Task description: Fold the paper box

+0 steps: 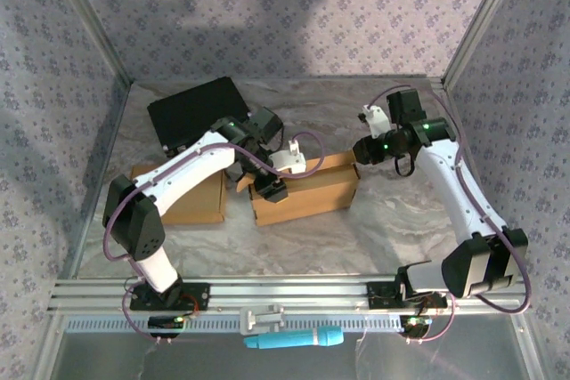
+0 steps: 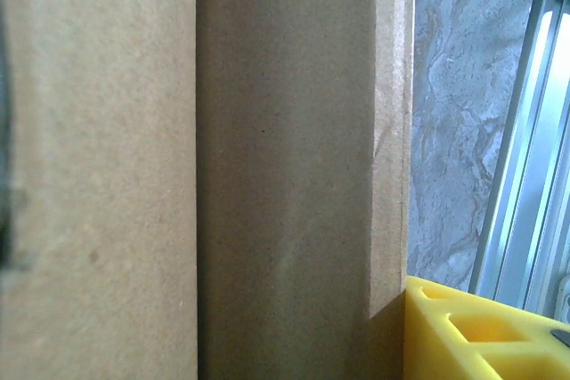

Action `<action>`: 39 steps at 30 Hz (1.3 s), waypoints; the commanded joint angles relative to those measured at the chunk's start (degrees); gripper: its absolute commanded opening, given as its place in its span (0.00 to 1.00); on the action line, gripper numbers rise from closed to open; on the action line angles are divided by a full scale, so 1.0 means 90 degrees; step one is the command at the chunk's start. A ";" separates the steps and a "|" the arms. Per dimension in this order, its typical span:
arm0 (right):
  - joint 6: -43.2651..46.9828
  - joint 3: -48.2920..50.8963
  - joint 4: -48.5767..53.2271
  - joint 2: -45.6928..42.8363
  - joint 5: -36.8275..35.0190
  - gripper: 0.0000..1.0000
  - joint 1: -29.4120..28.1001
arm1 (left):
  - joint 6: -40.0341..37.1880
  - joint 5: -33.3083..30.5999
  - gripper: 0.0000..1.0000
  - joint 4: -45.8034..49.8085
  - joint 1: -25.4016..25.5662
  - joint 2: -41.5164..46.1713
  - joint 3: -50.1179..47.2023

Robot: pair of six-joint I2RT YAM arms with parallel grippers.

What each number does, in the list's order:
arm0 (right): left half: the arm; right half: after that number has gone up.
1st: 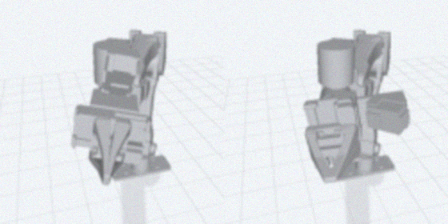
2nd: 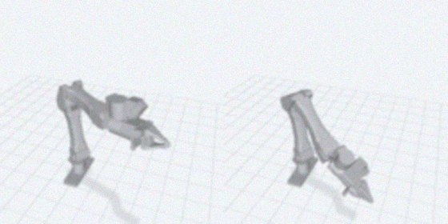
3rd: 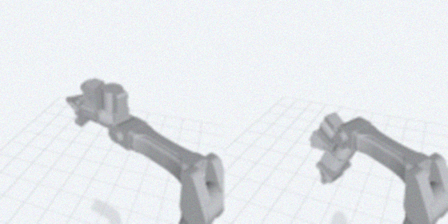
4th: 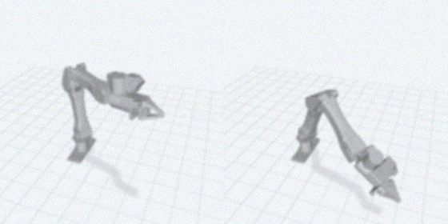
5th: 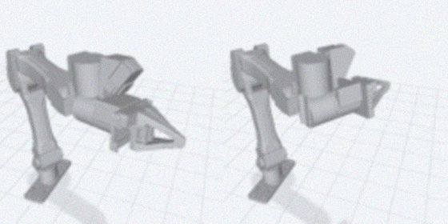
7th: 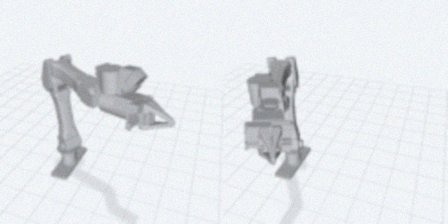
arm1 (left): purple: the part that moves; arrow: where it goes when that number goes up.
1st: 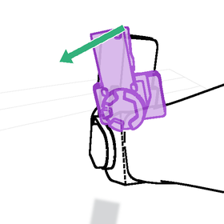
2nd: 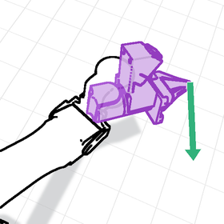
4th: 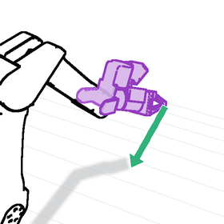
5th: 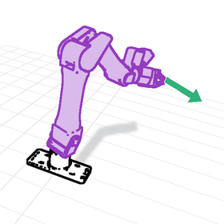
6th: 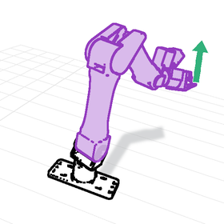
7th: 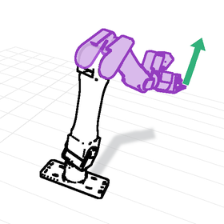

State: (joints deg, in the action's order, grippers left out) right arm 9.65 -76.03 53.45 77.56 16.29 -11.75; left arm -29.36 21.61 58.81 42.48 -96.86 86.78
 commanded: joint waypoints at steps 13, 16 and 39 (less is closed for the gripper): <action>-0.0057 -0.0120 0.0082 0.0272 -0.0139 0.31 -0.0178 | -0.0126 0.0158 0.56 0.0109 -0.0062 0.0064 0.0089; -0.0084 -0.0157 0.0086 0.0320 -0.0146 0.27 -0.0208 | -0.0116 0.0159 0.56 0.0112 -0.0072 0.0034 0.0112; -0.1341 0.0006 0.0353 -0.0139 -0.0931 0.00 -0.0780 | 0.0199 0.0118 0.56 -0.0039 -0.0178 -0.0081 0.0152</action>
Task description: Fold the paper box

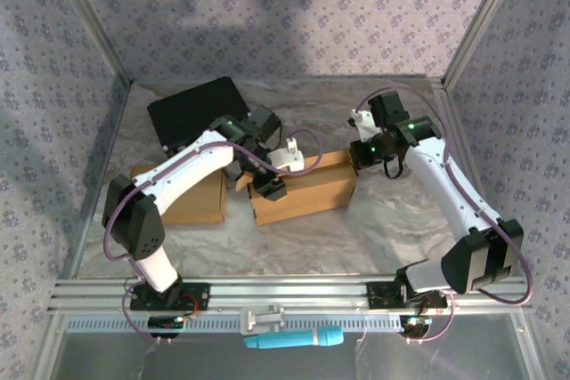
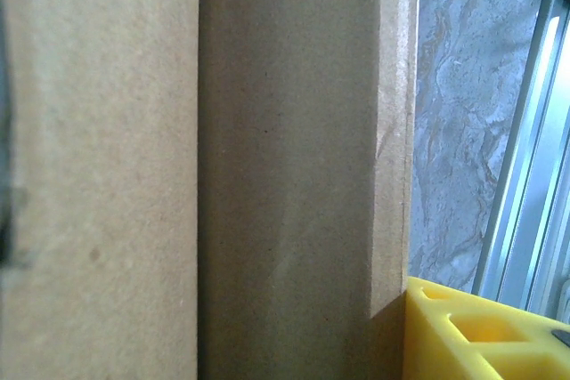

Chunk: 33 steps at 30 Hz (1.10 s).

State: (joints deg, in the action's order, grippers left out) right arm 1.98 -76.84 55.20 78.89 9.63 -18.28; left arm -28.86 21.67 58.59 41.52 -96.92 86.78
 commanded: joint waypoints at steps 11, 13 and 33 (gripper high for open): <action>-0.1303 0.1921 -0.1375 -0.1483 -0.0407 0.00 -0.0174 | 0.0268 0.0275 0.56 -0.0118 -0.0182 -0.0080 0.0113; -0.1415 0.2123 -0.1458 -0.1597 -0.0492 0.00 -0.0192 | 0.0322 0.0256 0.56 -0.0138 -0.0182 -0.0100 0.0142; -0.1982 0.4132 -0.2833 -0.3479 -0.1483 0.00 -0.0816 | 0.0760 -0.0269 0.64 -0.0840 -0.0034 0.0267 -0.0285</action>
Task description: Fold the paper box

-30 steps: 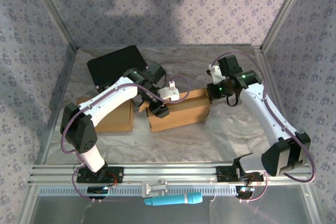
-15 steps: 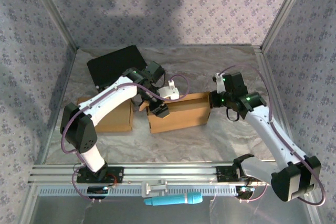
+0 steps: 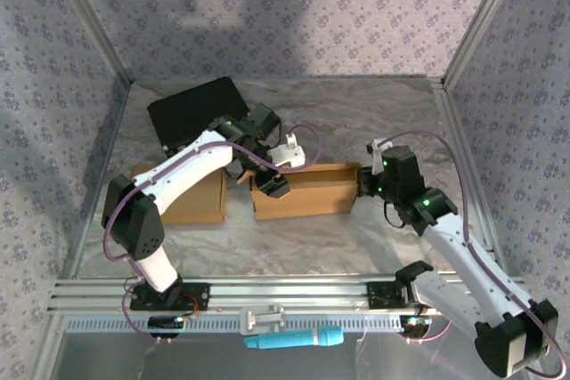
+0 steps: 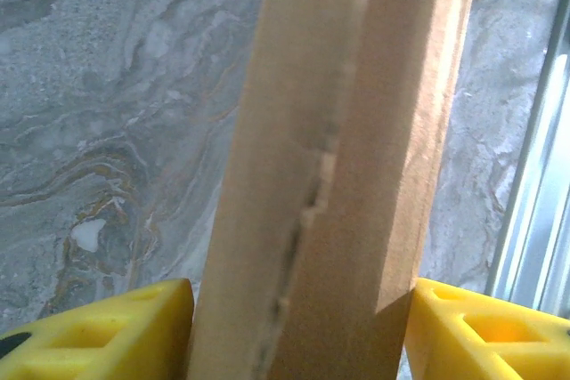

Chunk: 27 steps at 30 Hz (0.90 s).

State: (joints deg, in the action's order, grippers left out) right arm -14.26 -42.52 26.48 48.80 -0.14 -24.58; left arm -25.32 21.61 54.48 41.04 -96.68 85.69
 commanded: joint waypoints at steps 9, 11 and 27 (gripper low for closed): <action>-0.0134 0.0330 0.0361 -0.0200 -0.0625 0.00 -0.0248 | 0.0862 -0.0712 0.88 -0.1123 -0.0066 0.0888 -0.0710; -0.0145 0.0386 0.0309 -0.0205 -0.0681 0.00 -0.0311 | 0.0973 -0.0570 0.90 -0.1222 -0.0149 0.0992 -0.0779; -0.0191 0.0247 0.0268 -0.0036 -0.0949 0.00 -0.0596 | 0.2620 -0.2380 0.80 -0.1208 -0.0202 0.1993 -0.0736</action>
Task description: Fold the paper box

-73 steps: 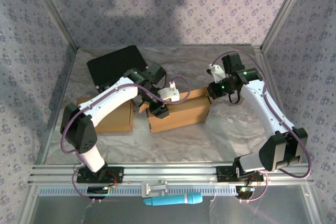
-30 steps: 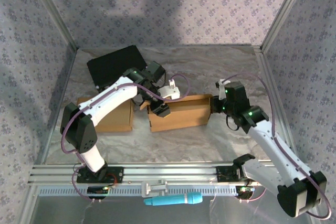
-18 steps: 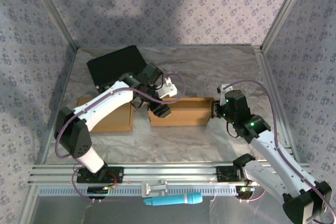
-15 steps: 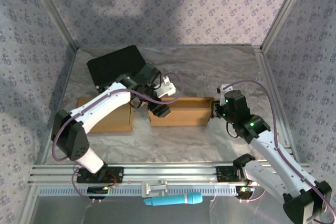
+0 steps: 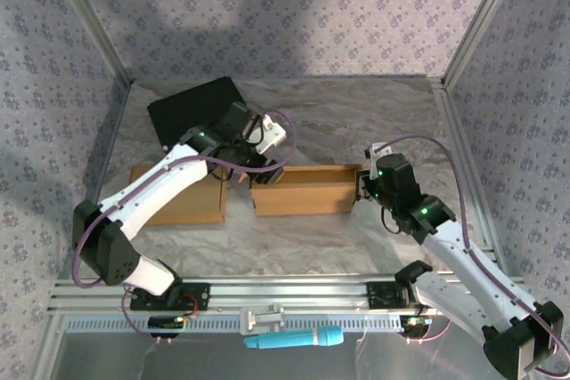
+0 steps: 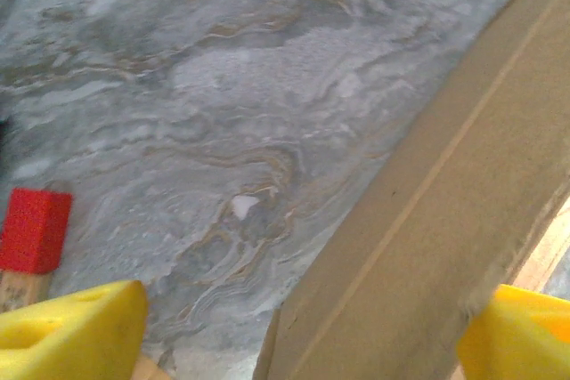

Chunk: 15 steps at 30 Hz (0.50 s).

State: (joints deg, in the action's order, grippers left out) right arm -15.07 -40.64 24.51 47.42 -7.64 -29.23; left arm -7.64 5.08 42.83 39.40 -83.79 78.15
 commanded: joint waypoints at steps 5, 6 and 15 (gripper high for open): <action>-0.0113 -0.0073 0.0526 0.0224 -0.0206 0.00 -0.0159 | 0.1720 -0.0645 0.62 0.0577 -0.0172 0.1372 -0.0278; -0.0113 -0.0074 0.0513 0.0229 -0.0205 0.00 -0.0176 | 0.1855 -0.0635 0.61 0.0806 -0.0228 0.1457 -0.0318; -0.0122 -0.0051 0.0554 0.0229 -0.0158 0.00 -0.0217 | 0.1752 0.0322 0.59 0.1797 -0.0860 0.0936 0.0086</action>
State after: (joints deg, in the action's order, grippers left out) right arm -15.49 -41.15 24.38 48.75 -9.47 -30.52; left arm 7.62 3.64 54.50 31.92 -72.79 76.51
